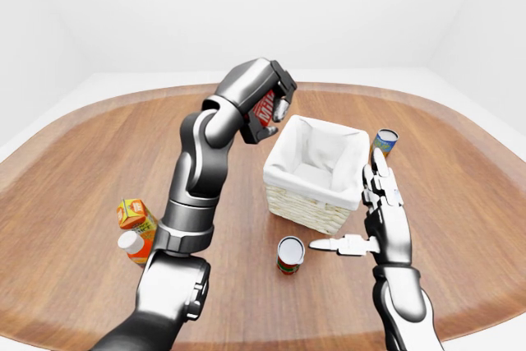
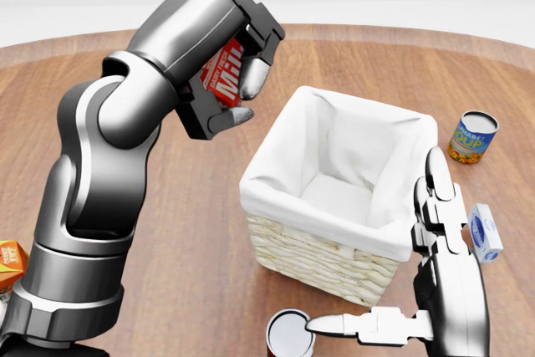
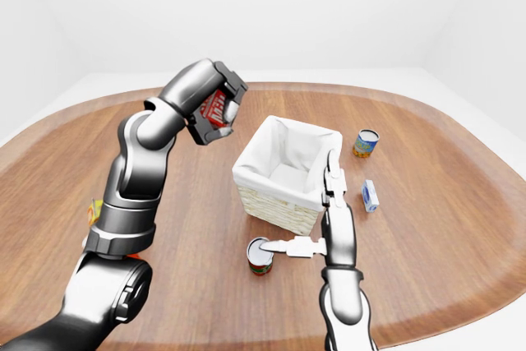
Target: Pick the milk and place it in the basket.
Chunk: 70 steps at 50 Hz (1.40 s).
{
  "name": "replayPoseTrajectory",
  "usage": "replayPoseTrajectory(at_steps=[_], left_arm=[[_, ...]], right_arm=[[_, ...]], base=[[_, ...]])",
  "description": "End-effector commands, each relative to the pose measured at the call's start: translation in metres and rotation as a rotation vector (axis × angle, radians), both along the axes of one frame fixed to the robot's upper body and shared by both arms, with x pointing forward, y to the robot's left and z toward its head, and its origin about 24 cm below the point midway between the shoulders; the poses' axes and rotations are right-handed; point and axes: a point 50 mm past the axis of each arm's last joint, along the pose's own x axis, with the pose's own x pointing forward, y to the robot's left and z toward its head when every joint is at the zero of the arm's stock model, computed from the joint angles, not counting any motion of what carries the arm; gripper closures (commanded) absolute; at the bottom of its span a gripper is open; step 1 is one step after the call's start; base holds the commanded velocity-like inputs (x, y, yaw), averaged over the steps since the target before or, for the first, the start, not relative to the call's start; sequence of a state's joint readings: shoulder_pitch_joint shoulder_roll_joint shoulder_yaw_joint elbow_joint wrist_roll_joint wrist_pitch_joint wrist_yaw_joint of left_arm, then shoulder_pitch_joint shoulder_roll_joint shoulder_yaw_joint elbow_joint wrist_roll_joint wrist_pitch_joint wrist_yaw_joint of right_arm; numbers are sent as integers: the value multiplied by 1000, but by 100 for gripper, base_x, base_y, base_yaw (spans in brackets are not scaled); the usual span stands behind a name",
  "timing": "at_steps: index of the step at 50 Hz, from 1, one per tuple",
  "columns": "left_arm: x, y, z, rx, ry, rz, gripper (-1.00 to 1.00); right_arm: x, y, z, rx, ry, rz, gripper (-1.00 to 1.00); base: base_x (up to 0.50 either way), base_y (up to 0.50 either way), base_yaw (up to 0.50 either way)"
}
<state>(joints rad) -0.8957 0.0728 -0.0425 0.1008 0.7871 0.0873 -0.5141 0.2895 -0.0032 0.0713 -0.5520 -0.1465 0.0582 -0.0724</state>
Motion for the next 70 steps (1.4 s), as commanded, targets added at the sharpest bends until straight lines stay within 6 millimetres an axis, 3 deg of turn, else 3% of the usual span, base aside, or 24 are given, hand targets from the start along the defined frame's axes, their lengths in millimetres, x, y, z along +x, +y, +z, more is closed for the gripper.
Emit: replayPoseTrajectory(at_steps=[1,7,21,32,46,55,61,65,70], left_arm=[[-9,-17,15,-21,-60,-53,100],[-22,-29,28,6,-102,-110,100],[-33,-46,29,-76,-42,-285,100],[-39,-42,59,-284,-80,-438,100],[-30,-31,62,-393,-49,-471,100],[5,-25,46,-469,91,-376,100],[42,-25,6,-496,316,-247,100],[52,-26,-6,-516,400,-219,100],[50,-38,-15,-472,442,-250,100]], right_arm=[[-1,0,0,-1,-3,2,-100],[-1,0,1,0,0,3,-100],[-1,1,0,-3,0,4,-100],[-1,1,0,-1,1,6,-100],[-1,1,0,-1,1,8,-100],[-2,2,0,-1,-2,9,-100],[0,2,-3,-2,4,11,-100],[-1,1,-2,-2,2,10,-100],[-1,1,-1,0,0,10,-100]], base=[[0,0,0],[0,0,0],[0,0,0],[0,0,0],[0,0,0],[0,0,0],[0,0,0],[0,0,0],[0,0,0]])
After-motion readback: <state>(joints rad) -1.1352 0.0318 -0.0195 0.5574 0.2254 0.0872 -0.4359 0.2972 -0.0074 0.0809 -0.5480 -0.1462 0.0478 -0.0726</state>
